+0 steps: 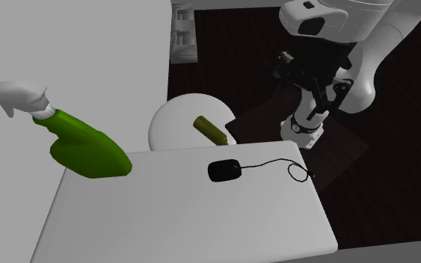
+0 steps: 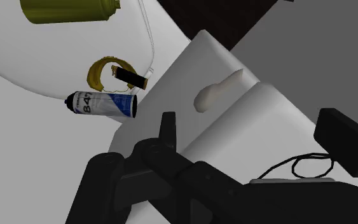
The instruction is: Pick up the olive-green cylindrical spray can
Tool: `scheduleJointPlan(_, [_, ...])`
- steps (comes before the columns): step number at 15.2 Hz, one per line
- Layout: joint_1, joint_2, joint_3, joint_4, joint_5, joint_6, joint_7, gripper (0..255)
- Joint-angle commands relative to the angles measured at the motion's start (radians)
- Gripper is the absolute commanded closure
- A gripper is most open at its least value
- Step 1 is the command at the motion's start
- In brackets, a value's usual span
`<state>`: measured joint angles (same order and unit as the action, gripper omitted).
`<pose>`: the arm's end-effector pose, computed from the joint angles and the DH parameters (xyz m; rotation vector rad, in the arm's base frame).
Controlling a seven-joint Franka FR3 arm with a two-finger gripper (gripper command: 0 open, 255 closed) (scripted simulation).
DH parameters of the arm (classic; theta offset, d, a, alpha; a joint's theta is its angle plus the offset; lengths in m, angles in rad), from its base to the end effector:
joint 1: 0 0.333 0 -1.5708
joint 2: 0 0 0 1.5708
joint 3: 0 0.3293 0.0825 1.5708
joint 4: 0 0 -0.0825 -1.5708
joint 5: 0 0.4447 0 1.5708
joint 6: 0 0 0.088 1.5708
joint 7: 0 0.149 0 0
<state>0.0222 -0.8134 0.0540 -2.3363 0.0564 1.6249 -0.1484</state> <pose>0.3588 0.0393 0.5831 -3.1077 -0.3268 -0.1593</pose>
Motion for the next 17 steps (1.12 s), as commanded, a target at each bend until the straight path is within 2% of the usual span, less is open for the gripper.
scheduleJointPlan(1, [0.000,0.000,0.000,0.000,0.000,0.000,0.000,0])
scheduleJointPlan(17, [-0.262,0.263,0.018,-0.253,-0.035,0.477,0.430,0])
